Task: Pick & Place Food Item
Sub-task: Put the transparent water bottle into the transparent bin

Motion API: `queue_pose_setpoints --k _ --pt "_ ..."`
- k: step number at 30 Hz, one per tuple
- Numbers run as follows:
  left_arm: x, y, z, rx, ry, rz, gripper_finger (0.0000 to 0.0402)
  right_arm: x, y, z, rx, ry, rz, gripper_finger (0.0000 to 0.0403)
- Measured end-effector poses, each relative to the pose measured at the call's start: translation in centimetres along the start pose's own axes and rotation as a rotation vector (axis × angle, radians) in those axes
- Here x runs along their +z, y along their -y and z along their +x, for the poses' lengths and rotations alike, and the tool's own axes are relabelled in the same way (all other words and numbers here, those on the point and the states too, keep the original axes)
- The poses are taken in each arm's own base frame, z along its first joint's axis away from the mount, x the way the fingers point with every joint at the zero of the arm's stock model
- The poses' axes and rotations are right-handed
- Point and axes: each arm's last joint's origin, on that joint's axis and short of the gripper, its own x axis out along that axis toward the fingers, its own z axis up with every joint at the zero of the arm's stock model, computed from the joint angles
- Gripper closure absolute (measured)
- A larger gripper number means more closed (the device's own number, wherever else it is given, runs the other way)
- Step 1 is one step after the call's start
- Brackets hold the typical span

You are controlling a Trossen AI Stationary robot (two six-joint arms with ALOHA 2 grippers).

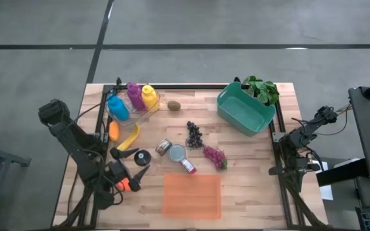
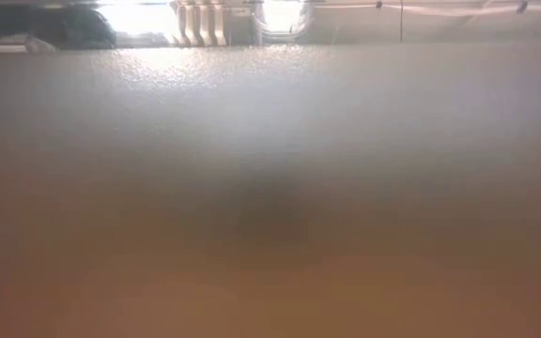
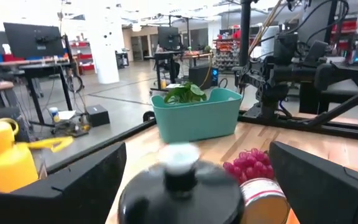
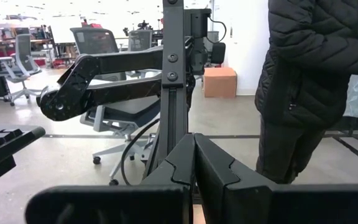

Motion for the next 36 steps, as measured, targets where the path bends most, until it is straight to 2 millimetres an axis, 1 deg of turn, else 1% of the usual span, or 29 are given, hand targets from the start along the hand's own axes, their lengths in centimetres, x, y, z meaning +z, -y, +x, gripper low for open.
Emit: queue_pose_setpoints --k 4,10,15,21,24,25,28,30,33,36 --pt "1.6 0.7 0.0 -0.001 -0.001 0.017 0.0003 0.0 0.0 0.0 0.0 0.0 -0.001 0.0395" --pt "5.0 0.8 0.0 -0.003 -0.002 -0.057 0.0003 0.0 0.0 0.0 0.0 0.0 -0.001 0.0395" --pt "8.8 0.2 0.0 -0.025 -0.014 -0.192 0.0003 0.0 0.0 0.0 0.0 0.0 -0.001 0.0395" --pt "13.3 -1.0 0.0 -0.154 -0.064 -0.335 0.0003 0.0 0.0 0.0 0.0 0.0 -0.001 0.0395" --pt "15.3 -1.6 0.1 -0.192 -0.072 -0.403 0.0003 0.0 0.0 0.0 0.0 0.0 -0.001 0.0395" --pt "15.8 -1.7 0.2 -0.203 -0.075 -0.399 0.0003 0.0 0.0 0.0 0.0 0.0 0.0 0.0395" --pt "16.8 -1.9 0.4 -0.219 -0.088 -0.347 0.0003 0.0 0.0 0.0 0.0 0.0 0.0 0.0395" --pt "17.1 -1.8 0.6 -0.212 -0.101 -0.338 0.0003 0.0 0.0 0.0 0.0 0.0 0.0 0.0395" --pt "17.1 -1.8 1.1 -0.214 -0.14 -0.307 0.0003 0.0 0.0 0.0 0.0 0.0 0.0 0.0395" --pt "17.0 -2.0 1.9 -0.211 -0.19 -0.311 0.0003 0.0 0.0 0.0 0.0 0.0 -0.001 0.0395"
